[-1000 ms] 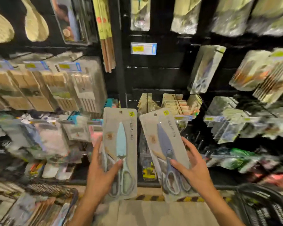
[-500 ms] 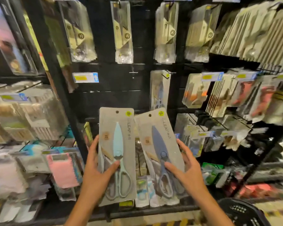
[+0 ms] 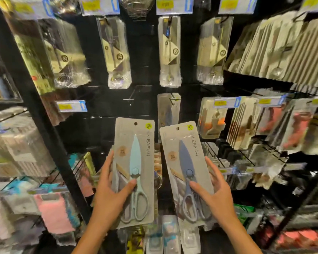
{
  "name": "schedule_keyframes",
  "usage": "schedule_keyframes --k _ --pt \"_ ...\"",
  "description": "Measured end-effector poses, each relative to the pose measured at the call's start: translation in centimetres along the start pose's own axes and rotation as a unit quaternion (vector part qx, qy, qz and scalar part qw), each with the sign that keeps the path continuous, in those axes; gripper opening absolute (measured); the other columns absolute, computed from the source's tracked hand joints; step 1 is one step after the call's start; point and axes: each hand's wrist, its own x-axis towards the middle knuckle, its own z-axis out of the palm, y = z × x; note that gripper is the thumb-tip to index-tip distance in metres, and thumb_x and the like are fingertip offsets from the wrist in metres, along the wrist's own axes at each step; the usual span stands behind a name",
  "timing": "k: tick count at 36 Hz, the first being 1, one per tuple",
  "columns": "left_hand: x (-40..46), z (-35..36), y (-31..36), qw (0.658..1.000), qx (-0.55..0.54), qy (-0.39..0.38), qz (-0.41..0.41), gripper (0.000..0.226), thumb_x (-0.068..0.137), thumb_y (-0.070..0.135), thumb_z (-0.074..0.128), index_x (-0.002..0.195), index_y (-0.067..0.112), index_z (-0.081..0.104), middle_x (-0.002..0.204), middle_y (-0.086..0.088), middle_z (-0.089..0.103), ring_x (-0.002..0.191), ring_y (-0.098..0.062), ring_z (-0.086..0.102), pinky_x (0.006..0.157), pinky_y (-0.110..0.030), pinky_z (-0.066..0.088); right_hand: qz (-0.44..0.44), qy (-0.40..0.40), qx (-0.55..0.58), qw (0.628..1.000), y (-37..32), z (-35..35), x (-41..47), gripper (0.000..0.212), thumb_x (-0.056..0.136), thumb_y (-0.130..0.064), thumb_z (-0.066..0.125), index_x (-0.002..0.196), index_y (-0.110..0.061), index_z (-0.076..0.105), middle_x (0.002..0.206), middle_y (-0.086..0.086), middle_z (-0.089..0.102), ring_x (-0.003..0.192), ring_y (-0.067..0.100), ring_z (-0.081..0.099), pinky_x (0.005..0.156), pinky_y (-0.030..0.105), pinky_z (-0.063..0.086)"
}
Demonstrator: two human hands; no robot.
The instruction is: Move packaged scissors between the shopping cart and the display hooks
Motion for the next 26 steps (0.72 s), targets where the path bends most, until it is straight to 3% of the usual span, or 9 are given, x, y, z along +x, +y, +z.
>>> schedule_keyframes --k 3,6,8,10,12,15,17,22,26 --pt "2.0 0.2 -0.7 1.0 -0.009 -0.009 0.014 0.096 0.08 0.013 0.081 0.151 0.049 0.027 0.146 0.036 0.037 0.124 0.028 0.036 0.103 -0.02 0.038 -0.006 0.009 -0.005 1.0 0.3 0.4 1.6 0.077 0.08 -0.019 0.081 0.141 -0.046 0.043 0.131 -0.028 0.061 0.115 0.001 0.064 0.085 0.02 0.058" --pt "3.9 0.3 -1.6 0.999 -0.029 -0.016 0.012 0.096 0.079 0.013 0.08 0.147 0.054 0.027 0.145 0.027 0.042 0.12 0.019 0.046 0.09 -0.012 0.045 -0.013 0.031 -0.014 0.999 0.7 1.1 3.5 0.078 0.081 -0.018 0.081 0.145 -0.042 0.043 0.138 -0.02 0.058 0.119 0.003 0.063 0.088 0.022 0.058" --pt "5.2 0.4 -2.2 0.999 -0.043 -0.025 0.013 0.096 0.077 0.017 0.081 0.144 0.061 0.028 0.15 0.021 0.042 0.13 0.0 0.05 0.097 -0.024 0.049 -0.013 0.036 -0.017 0.999 1.0 1.3 4.8 0.078 0.08 -0.021 0.082 0.144 -0.043 0.044 0.137 -0.022 0.058 0.119 0.002 0.062 0.091 0.027 0.058" --pt "6.3 0.5 -2.8 0.998 -0.05 -0.037 0.019 0.095 0.077 0.02 0.081 0.144 0.061 0.028 0.152 0.02 0.042 0.135 -0.008 0.048 0.1 -0.028 0.05 -0.01 0.041 -0.018 0.999 1.4 1.6 5.9 0.078 0.08 -0.023 0.082 0.144 -0.043 0.044 0.134 -0.026 0.059 0.119 0.001 0.062 0.094 0.034 0.057" --pt "7.3 0.7 -3.1 0.997 -0.054 -0.039 0.027 0.094 0.077 0.021 0.08 0.146 0.059 0.028 0.148 0.025 0.044 0.133 -0.003 0.048 0.097 -0.023 0.05 -0.018 0.044 -0.021 0.999 1.6 1.9 6.6 0.077 0.08 -0.022 0.081 0.145 -0.041 0.045 0.135 -0.024 0.059 0.12 0.003 0.062 0.097 0.038 0.056" --pt "8.5 1.1 -2.9 0.997 -0.04 -0.044 0.044 0.095 0.077 0.024 0.081 0.147 0.056 0.025 0.133 0.049 0.038 0.123 0.023 0.041 0.096 -0.016 0.042 -0.028 0.051 -0.029 0.998 2.0 2.3 7.6 0.075 0.08 -0.022 0.081 0.144 -0.04 0.046 0.14 -0.016 0.058 0.124 0.008 0.061 0.099 0.043 0.056" --pt "9.3 1.2 -2.9 0.997 -0.035 -0.044 0.044 0.096 0.077 0.024 0.081 0.149 0.053 0.024 0.128 0.056 0.035 0.119 0.03 0.037 0.093 -0.01 0.037 -0.029 0.054 -0.032 0.998 2.1 2.6 8.4 0.075 0.081 -0.022 0.082 0.144 -0.04 0.046 0.142 -0.016 0.056 0.125 0.008 0.06 0.099 0.044 0.056" --pt "10.7 1.1 -2.8 0.997 -0.037 -0.047 0.043 0.095 0.077 0.026 0.08 0.151 0.05 0.025 0.136 0.048 0.037 0.125 0.023 0.039 0.092 -0.008 0.039 -0.038 0.05 -0.039 0.997 1.6 3.5 10.6 0.075 0.082 -0.023 0.082 0.144 -0.044 0.044 0.14 -0.022 0.056 0.124 0.005 0.06 0.099 0.045 0.056" --pt "11.4 1.2 -2.6 0.997 -0.04 -0.039 0.049 0.096 0.075 0.029 0.079 0.151 0.047 0.025 0.137 0.046 0.037 0.121 0.027 0.039 0.086 -0.003 0.039 -0.049 0.052 -0.048 0.996 1.3 4.0 12.0 0.076 0.083 -0.022 0.081 0.146 -0.04 0.043 0.134 -0.028 0.058 0.119 0.004 0.063 0.095 0.04 0.058"
